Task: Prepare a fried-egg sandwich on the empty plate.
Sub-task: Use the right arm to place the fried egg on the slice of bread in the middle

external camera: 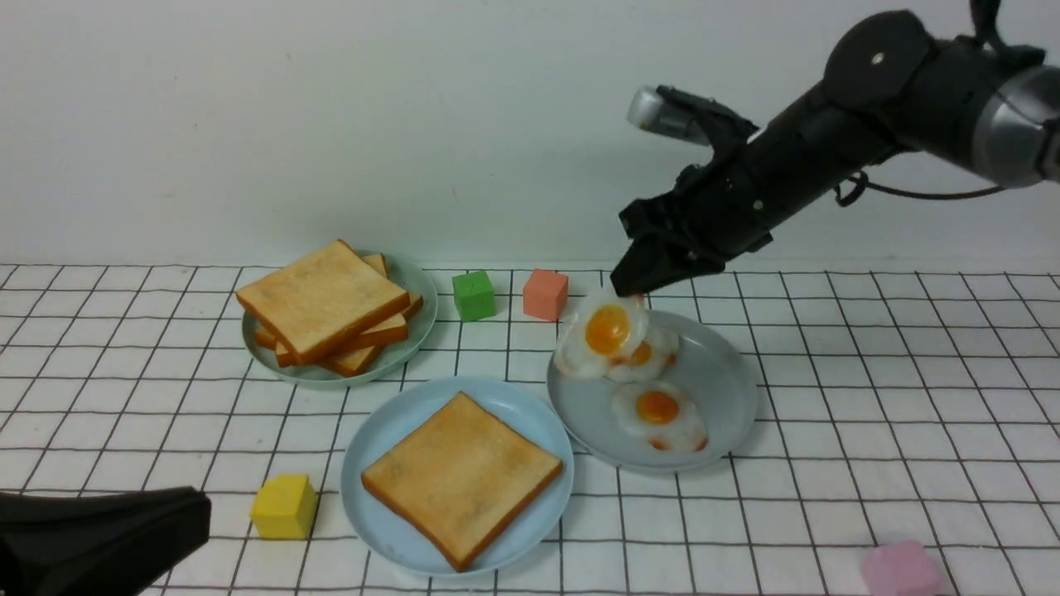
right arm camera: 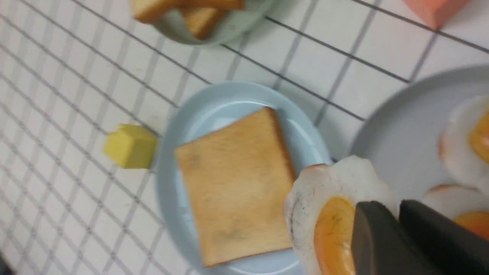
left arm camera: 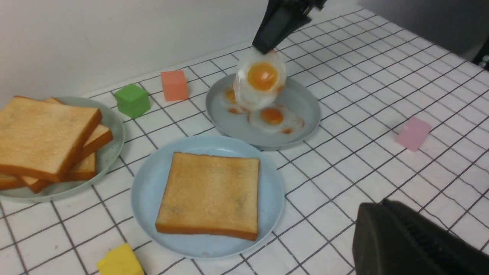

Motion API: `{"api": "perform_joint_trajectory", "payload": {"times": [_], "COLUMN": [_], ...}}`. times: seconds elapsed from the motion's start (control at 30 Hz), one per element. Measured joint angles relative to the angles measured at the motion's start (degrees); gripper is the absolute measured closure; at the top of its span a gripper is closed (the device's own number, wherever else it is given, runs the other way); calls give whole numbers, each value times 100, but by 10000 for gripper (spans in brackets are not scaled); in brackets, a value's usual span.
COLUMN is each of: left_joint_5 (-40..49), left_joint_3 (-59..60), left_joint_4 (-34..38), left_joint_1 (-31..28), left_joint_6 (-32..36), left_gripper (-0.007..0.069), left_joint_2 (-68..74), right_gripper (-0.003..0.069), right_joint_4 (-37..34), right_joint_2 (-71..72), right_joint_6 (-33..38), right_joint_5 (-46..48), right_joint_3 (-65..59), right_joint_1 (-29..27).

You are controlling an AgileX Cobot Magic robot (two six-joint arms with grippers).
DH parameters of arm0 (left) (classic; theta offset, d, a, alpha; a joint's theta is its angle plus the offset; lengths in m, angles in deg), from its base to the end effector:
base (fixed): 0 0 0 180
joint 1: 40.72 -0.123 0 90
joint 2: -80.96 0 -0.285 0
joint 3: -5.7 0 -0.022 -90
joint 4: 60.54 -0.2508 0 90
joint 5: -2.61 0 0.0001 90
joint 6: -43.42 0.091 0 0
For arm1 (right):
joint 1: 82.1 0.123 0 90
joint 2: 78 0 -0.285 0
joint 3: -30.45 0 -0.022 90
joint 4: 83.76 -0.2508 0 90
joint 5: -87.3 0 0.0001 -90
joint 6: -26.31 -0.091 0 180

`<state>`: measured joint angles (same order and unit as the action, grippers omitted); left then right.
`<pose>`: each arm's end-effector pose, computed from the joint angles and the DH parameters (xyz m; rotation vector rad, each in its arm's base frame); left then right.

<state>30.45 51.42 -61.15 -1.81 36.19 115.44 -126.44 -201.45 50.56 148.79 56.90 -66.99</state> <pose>0.0742 -0.0593 0.3204 0.5299 1.8471 -0.5362 0.4151 0.1683 0.2884 -0.5691 2.5118 0.9266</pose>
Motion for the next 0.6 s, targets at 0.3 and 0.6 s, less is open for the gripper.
{"api": "perform_joint_trajectory", "payload": {"times": [0.3, 0.6], "left_joint_5": [47, 162], "left_joint_3": [0, 0], "left_joint_4": [-1172, -1264], "left_joint_1": [0, 0], "left_joint_6": [-1507, -1631], "left_gripper": [632, 627], "left_joint_2": [0, 0], "right_gripper": [579, 580], "right_joint_4": [-738, -1115], "right_joint_2": [-113, -743], "right_joint_6": [95, -273], "right_joint_5": [-464, -1490], "right_joint_3": [-516, -697], "right_joint_1": [875, 1120]}}
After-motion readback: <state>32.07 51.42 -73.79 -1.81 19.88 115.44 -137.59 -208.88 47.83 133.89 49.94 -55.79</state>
